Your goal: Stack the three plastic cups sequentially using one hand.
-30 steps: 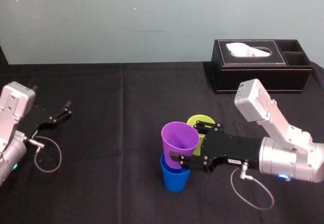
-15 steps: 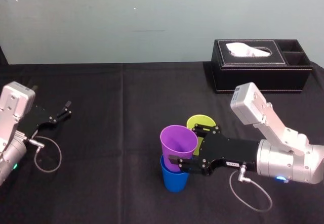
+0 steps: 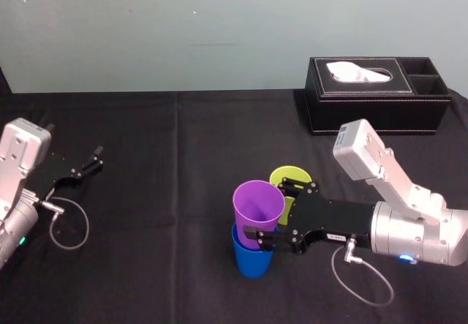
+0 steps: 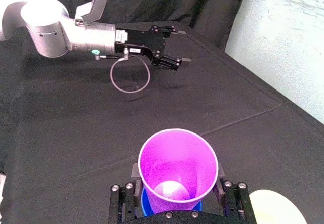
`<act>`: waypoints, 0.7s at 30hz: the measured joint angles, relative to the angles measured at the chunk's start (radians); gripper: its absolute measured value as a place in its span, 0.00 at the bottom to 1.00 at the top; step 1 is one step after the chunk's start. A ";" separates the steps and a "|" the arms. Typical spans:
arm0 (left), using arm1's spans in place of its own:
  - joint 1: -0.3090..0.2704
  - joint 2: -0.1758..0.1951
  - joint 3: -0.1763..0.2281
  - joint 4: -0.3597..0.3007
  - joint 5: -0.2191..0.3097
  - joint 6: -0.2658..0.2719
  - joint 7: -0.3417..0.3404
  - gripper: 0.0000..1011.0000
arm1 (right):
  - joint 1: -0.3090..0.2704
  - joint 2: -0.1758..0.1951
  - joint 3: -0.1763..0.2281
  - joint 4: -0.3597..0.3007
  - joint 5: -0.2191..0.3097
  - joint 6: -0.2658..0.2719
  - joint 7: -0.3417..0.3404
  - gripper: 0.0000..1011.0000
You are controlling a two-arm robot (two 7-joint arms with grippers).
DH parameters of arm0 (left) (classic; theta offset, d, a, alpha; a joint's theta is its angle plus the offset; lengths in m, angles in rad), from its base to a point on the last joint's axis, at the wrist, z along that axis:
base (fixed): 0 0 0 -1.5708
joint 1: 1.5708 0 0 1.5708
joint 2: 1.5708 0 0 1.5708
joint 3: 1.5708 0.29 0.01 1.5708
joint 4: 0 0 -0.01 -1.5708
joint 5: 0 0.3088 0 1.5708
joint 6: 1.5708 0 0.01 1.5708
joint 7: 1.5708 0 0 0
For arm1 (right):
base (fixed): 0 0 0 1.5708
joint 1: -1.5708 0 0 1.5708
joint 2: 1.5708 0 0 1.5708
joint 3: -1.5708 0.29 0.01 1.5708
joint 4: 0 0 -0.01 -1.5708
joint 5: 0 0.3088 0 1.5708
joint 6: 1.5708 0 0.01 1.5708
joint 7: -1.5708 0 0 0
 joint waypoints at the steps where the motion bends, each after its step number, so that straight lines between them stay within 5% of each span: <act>1: 0.000 0.000 0.000 0.000 0.000 0.000 0.000 1.00 | 0.000 0.000 0.000 0.000 0.000 0.000 0.000 0.81; 8: 0.000 0.000 0.000 0.000 0.000 0.000 0.000 1.00 | -0.001 0.001 0.001 -0.001 0.000 0.000 0.000 0.99; 21: 0.000 0.000 0.000 0.000 0.000 0.000 0.000 1.00 | -0.001 0.001 0.001 -0.001 0.001 -0.001 0.000 0.99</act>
